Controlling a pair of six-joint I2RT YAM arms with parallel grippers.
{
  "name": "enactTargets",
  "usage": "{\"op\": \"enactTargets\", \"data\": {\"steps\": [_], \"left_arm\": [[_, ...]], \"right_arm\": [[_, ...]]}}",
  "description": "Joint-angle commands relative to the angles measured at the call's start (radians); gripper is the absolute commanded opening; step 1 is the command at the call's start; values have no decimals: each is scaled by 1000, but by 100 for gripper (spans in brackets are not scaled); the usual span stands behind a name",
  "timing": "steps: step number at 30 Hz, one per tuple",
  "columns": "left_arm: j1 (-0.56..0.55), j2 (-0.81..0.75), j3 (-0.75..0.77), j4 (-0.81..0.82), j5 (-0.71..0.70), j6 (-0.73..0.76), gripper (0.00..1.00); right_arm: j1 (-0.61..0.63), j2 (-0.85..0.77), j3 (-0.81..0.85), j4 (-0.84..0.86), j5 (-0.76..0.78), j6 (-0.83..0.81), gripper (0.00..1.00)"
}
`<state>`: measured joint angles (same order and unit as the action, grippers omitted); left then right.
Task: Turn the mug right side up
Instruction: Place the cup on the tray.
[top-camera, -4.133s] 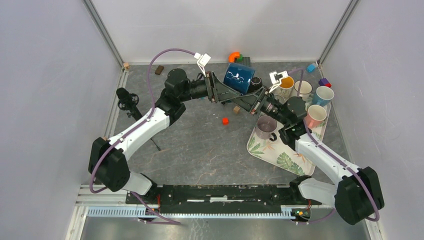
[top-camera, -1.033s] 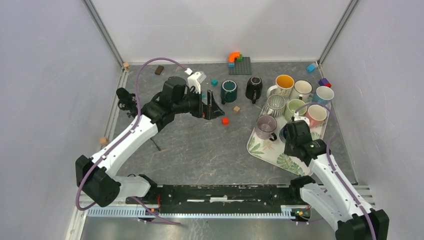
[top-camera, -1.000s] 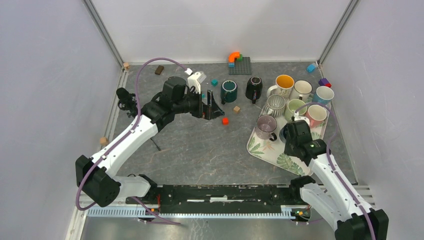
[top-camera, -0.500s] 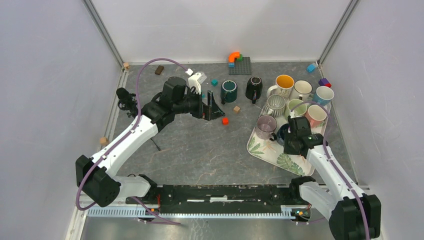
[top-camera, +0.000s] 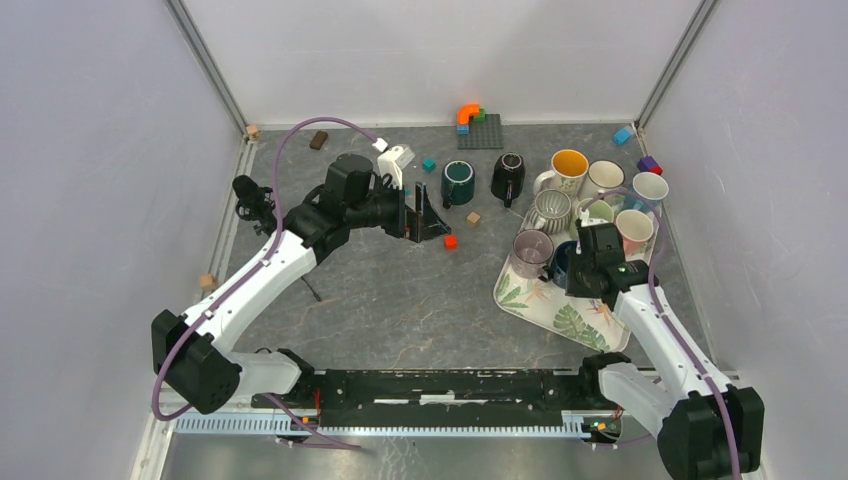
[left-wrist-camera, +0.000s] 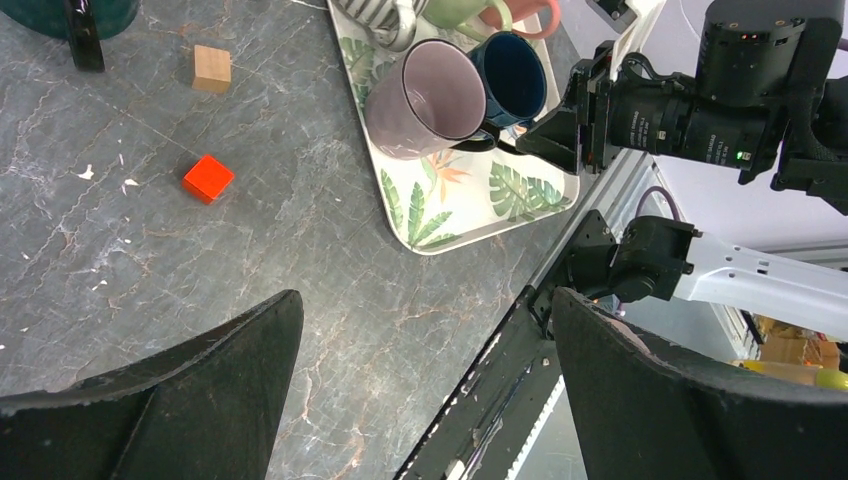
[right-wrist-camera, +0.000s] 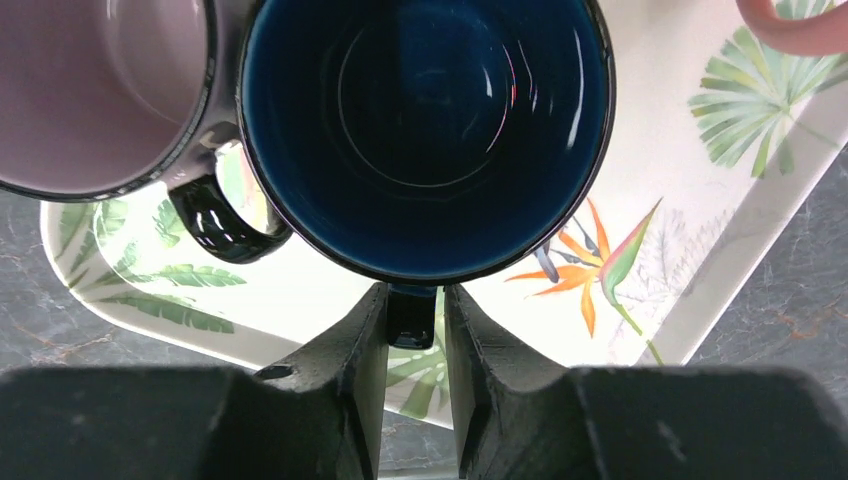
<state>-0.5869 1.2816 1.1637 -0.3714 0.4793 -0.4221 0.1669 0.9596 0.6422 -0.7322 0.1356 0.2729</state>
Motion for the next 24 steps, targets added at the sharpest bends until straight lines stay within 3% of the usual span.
{"op": "enactTargets", "data": {"steps": [1, 11, 24], "left_arm": [[-5, -14, 1, 37, 32, 35, 100], [-6, -7, 8, 42, 26, 18, 100], [-7, 84, 64, 18, -93, -18, 100]], "right_arm": [[-5, -5, 43, 45, 13, -16, 32], [-4, -48, 97, 9, 22, -16, 44], [-6, -142, 226, 17, -55, -49, 94]]}}
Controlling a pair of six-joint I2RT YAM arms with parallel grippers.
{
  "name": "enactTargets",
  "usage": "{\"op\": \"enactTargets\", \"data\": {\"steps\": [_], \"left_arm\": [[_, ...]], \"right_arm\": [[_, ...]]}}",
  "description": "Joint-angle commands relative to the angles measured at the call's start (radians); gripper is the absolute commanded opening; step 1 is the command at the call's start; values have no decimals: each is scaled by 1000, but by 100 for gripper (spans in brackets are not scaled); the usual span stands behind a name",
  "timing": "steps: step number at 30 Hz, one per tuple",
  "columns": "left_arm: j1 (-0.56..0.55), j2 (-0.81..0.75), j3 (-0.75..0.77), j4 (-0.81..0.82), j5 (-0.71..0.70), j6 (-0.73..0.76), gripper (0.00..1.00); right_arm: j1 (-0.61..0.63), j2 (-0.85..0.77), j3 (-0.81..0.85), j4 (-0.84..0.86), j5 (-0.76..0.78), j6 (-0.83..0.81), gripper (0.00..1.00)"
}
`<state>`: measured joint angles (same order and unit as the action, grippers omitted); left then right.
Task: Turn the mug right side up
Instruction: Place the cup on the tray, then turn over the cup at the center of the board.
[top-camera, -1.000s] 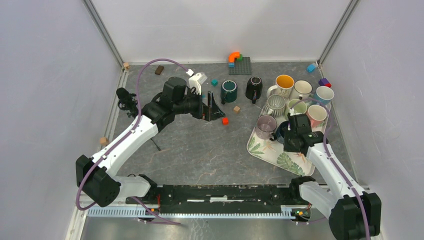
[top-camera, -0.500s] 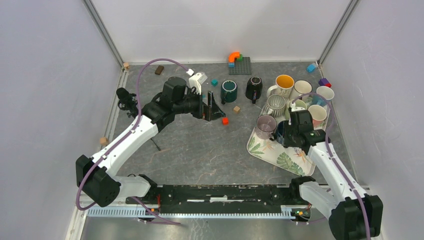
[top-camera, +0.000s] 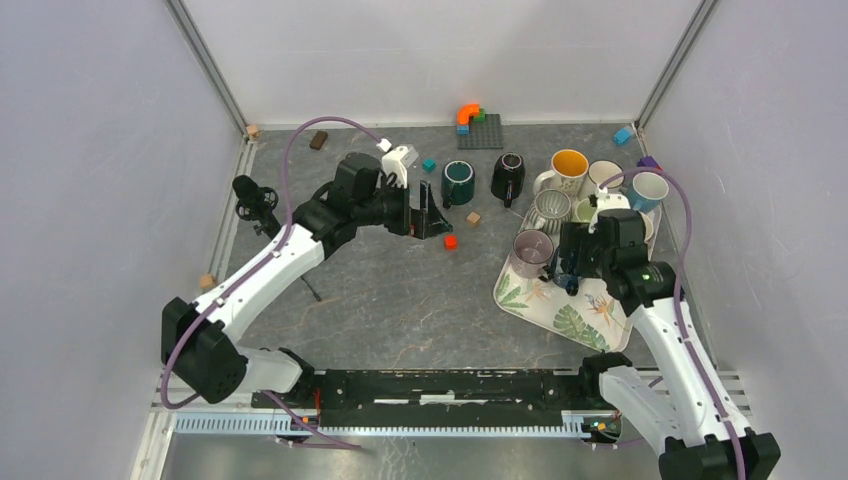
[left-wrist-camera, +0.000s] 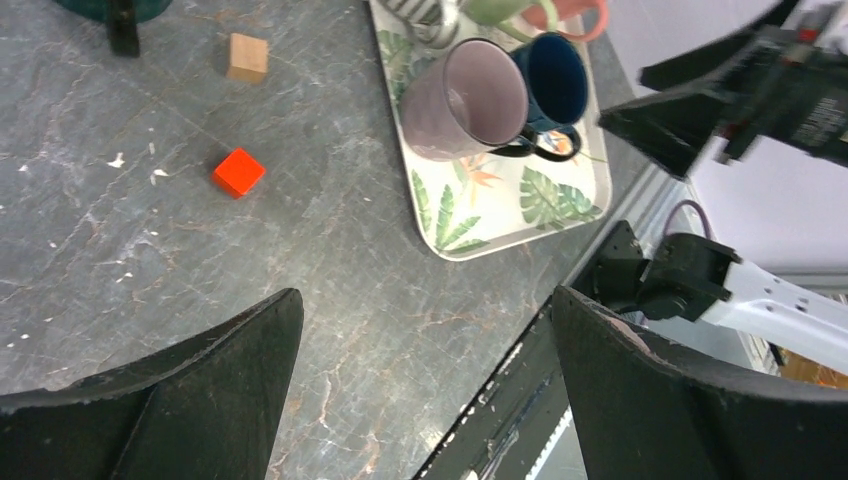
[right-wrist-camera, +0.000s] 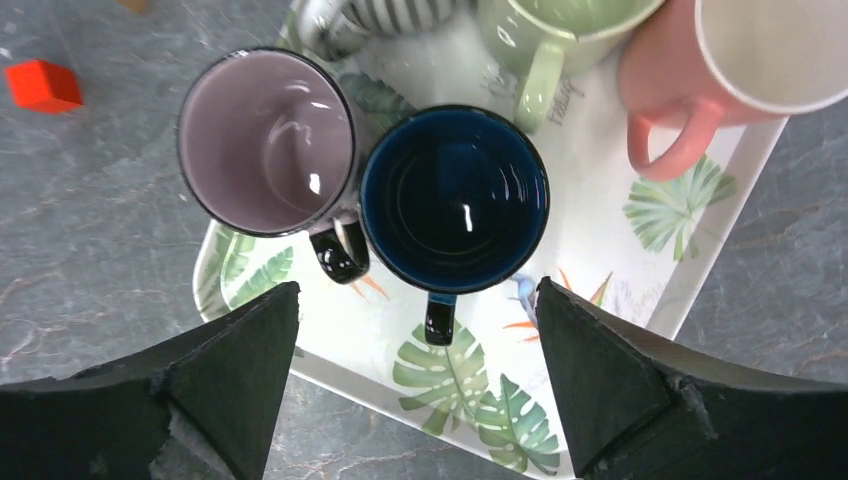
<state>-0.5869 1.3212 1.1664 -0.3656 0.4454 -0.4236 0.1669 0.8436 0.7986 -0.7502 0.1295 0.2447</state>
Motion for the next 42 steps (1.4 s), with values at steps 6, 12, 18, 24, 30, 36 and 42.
{"op": "enactTargets", "data": {"steps": [6, 12, 18, 24, 30, 36, 42], "left_arm": [[-15, 163, 162, -26, -143, 34, 100], [-17, 318, 296, -65, -267, 120, 100], [-16, 502, 440, -106, -366, 224, 100], [-16, 653, 564, -150, -442, 298, 100], [-17, 759, 627, -153, -492, 322, 95], [-17, 859, 701, -151, -491, 346, 80], [-17, 948, 805, -184, -526, 347, 66]], "right_arm": [[-4, -15, 111, 109, -127, -23, 98], [-3, 6, 153, 164, -204, -8, 98], [-3, 6, 173, 203, -259, 1, 98], [-4, -4, 171, 236, -284, 2, 98], [-3, 5, 188, 250, -318, 9, 98], [-4, 8, 199, 247, -336, 11, 98], [-4, 5, 211, 226, -335, -3, 98]]}}
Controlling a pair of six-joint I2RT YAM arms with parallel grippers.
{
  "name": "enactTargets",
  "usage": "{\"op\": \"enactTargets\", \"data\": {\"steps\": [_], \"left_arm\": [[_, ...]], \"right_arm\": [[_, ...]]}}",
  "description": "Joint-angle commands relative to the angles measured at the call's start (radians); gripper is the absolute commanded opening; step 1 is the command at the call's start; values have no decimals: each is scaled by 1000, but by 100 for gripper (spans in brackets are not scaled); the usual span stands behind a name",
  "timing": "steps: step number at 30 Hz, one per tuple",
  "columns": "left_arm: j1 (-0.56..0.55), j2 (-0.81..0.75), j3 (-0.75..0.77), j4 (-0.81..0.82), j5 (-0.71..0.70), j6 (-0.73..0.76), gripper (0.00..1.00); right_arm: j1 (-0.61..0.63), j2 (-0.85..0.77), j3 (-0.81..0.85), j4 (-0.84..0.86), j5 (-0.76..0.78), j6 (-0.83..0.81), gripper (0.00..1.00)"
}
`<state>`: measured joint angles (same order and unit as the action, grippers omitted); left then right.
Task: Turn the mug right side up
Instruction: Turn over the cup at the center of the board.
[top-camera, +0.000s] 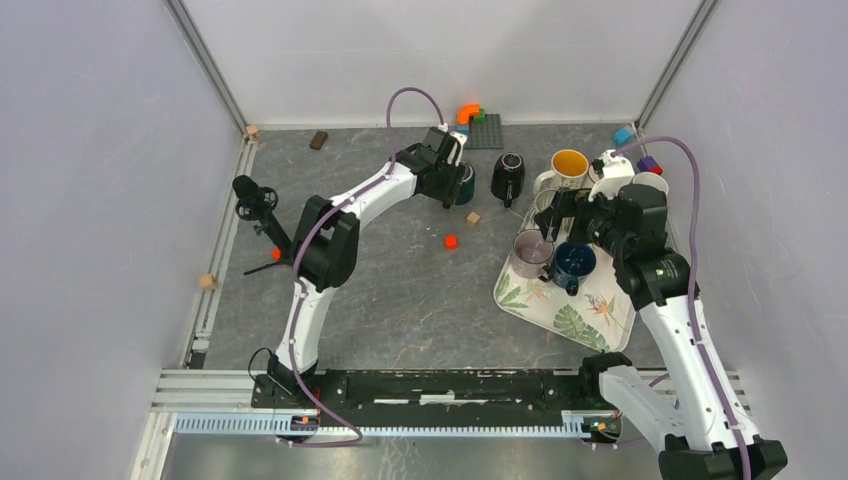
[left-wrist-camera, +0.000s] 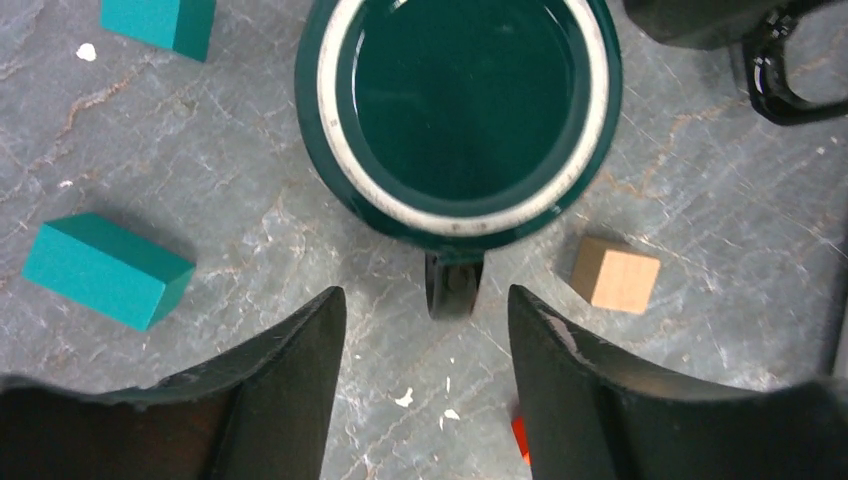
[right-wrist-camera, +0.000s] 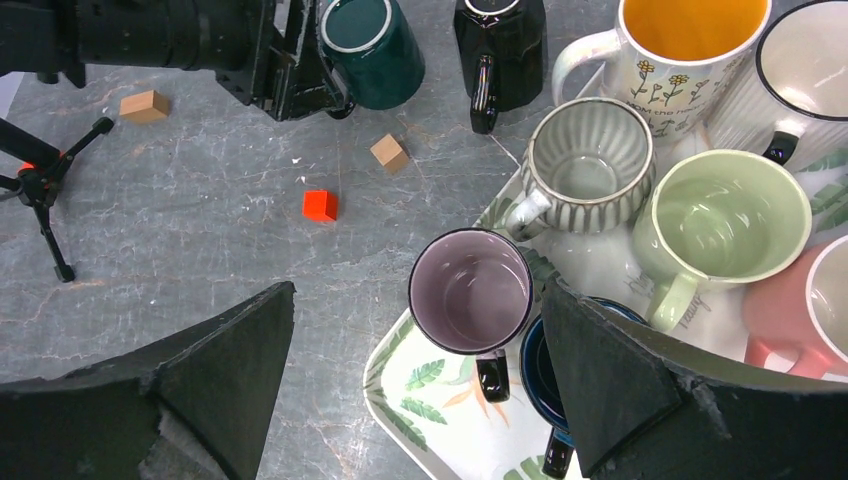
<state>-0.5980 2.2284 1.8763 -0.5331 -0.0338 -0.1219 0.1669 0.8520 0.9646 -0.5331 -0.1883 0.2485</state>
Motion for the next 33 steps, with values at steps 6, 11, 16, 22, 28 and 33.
{"op": "enactTargets", "data": {"steps": [6, 11, 16, 22, 28, 33], "left_arm": [[-5, 99, 161, -21, -35, 35, 58], [-5, 139, 209, -21, -16, 16, 53], [-5, 152, 217, -22, -35, 5, 47], [-5, 141, 210, -20, -42, -5, 32], [-6, 102, 190, -20, -37, -14, 7], [-5, -5, 90, 47, -29, -27, 2]], "right_arm": [[-3, -15, 33, 4, -26, -7, 98], [-4, -19, 31, 0, -29, -4, 98], [-3, -20, 23, 2, -31, -1, 98], [-3, -21, 8, 17, -42, 7, 98], [-4, -25, -19, 37, -50, 18, 98], [-4, -23, -45, 69, -74, 39, 98]]}}
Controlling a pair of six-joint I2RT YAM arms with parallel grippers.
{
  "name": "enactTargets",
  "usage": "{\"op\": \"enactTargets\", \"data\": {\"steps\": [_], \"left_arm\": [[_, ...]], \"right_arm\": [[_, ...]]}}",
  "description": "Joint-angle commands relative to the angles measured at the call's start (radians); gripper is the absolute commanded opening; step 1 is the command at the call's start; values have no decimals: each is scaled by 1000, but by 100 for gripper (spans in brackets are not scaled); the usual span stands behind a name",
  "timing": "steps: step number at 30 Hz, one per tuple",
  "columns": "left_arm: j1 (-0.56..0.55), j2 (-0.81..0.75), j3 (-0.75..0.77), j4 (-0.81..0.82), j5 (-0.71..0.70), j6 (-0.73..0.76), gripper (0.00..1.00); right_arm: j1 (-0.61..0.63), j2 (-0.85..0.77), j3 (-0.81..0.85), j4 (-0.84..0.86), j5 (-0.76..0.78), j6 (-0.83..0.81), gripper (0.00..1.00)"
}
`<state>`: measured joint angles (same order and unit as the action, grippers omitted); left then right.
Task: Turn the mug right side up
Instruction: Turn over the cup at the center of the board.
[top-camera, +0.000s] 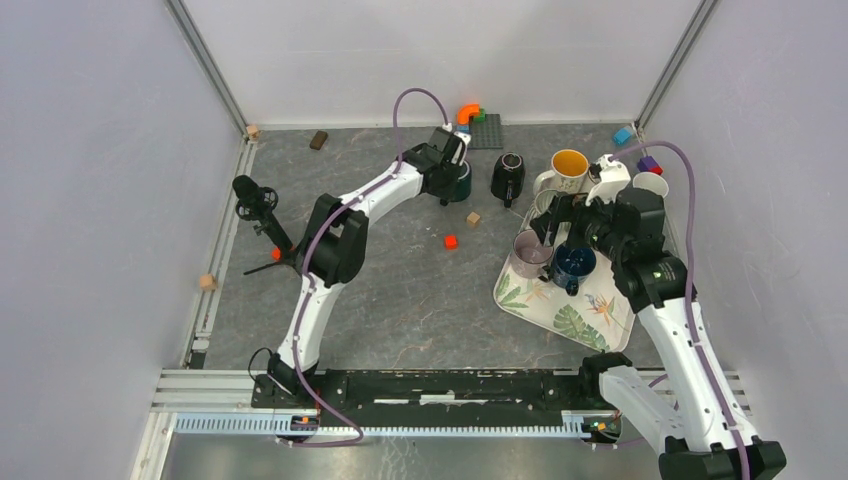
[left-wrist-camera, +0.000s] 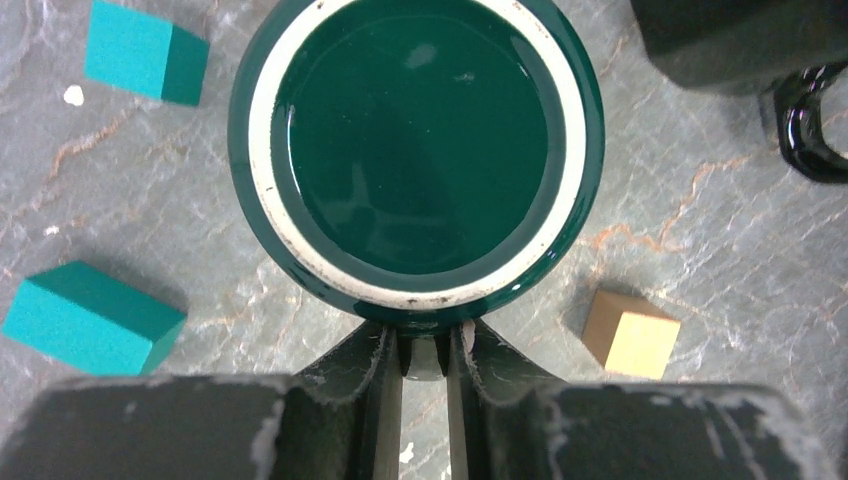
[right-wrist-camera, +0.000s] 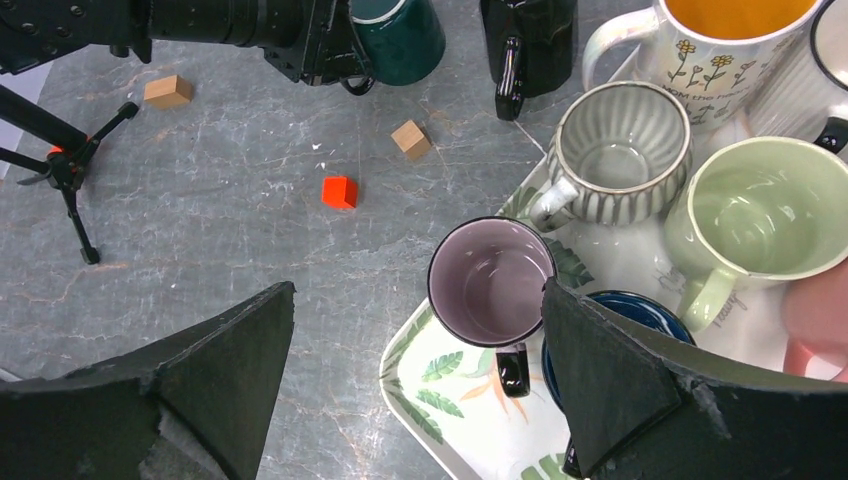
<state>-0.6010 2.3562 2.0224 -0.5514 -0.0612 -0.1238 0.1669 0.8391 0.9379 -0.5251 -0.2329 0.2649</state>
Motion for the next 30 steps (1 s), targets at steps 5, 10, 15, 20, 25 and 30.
{"op": "enactTargets", "data": {"steps": [5, 10, 15, 20, 25, 30], "left_arm": [[-3, -231, -134, 116, 26, -44, 2], [-2, -296, -175, 131, 57, -73, 2], [-2, -355, -204, 139, 100, -93, 2], [-2, -414, -217, 140, 141, -121, 2], [-2, -466, -223, 141, 216, -170, 2], [-2, -520, -226, 154, 301, -234, 2]], "right_arm": [[-4, -12, -46, 94, -48, 42, 98], [-1, -17, -73, 125, -62, 58, 98], [-2, -17, -90, 143, -74, 71, 98], [-1, -20, -115, 188, -97, 93, 98], [9, -9, -135, 266, -133, 128, 98], [32, 3, -160, 365, -158, 171, 98]]}}
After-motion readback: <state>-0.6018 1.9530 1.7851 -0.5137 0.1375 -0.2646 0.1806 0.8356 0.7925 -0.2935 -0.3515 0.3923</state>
